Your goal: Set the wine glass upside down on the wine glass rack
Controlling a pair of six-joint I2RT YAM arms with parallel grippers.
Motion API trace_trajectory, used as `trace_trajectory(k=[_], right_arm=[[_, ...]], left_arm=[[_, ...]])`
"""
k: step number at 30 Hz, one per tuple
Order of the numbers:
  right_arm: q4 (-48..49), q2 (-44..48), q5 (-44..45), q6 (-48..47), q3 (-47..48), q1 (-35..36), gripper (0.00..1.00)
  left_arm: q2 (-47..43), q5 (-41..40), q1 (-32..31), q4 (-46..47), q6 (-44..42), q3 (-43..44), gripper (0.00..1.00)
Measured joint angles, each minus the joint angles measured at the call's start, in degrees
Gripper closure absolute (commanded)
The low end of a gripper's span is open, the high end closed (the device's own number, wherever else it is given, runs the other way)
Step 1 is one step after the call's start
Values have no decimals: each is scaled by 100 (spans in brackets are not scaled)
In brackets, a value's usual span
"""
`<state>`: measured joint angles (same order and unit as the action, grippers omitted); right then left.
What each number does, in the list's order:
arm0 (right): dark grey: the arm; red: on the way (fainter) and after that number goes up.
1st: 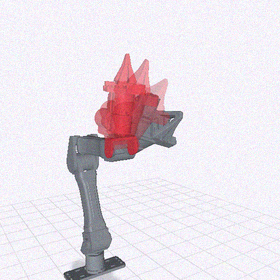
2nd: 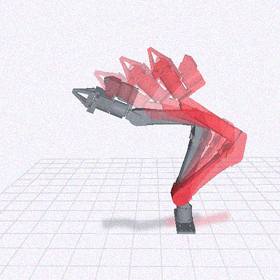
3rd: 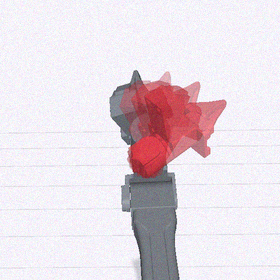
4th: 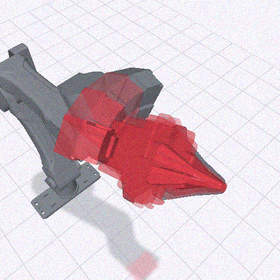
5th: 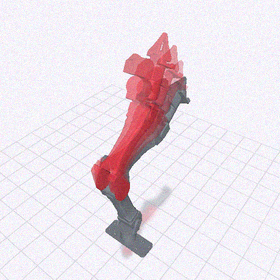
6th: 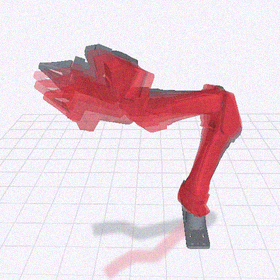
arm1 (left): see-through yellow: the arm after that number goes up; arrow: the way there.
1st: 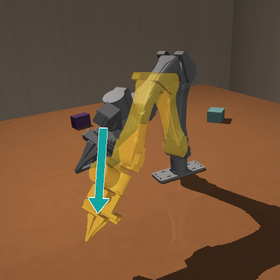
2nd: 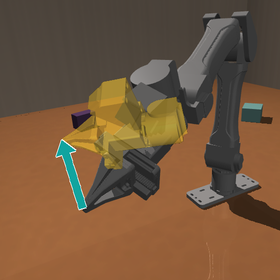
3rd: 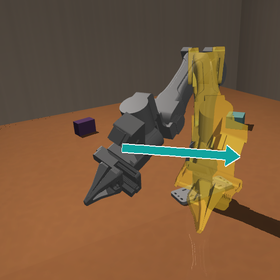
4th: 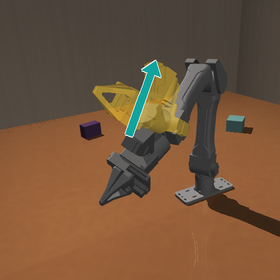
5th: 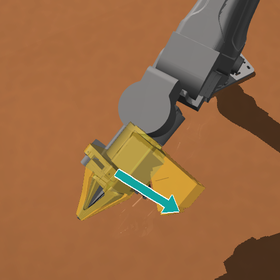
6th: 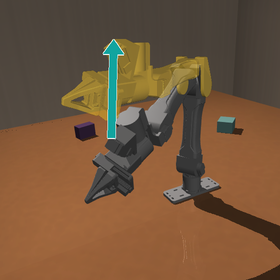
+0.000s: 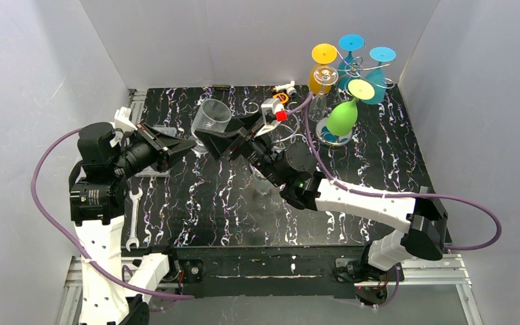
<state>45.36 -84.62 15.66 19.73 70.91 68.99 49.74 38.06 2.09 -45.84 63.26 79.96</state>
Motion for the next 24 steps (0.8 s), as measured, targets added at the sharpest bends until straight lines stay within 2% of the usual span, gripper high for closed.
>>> trace_trajectory(k=[1, 2, 4, 5, 10, 15, 18, 22, 24], right_arm=[[101, 2, 50, 94, -74, -2, 59], [205, 11, 96, 166, -168, -2, 60], [337, 39, 201, 293, -339, 0, 62], [380, 63, 256, 341, -422, 4, 62], [437, 140, 546, 621, -713, 33, 64], [551, 142, 726, 920, -787, 74, 65], [621, 142, 807, 1008, -798, 127, 65], [680, 125, 844, 1056, -804, 166, 65], [680, 96, 837, 1032, -811, 177, 65]], left_arm=[[-13, 4, 28, 55, -46, -28, 100], [-28, 17, 44, 103, -76, -66, 96], [-48, 48, 57, 175, -181, -168, 77], [-55, 57, 59, 234, -254, -236, 75], [-114, 151, 63, 560, -570, -511, 76], [-284, 170, 70, 772, -831, -649, 73], [-398, 173, 72, 815, -940, -691, 82], [-503, 127, 74, 807, -1045, -785, 100], [-492, 13, 96, 785, -1086, -774, 100]])
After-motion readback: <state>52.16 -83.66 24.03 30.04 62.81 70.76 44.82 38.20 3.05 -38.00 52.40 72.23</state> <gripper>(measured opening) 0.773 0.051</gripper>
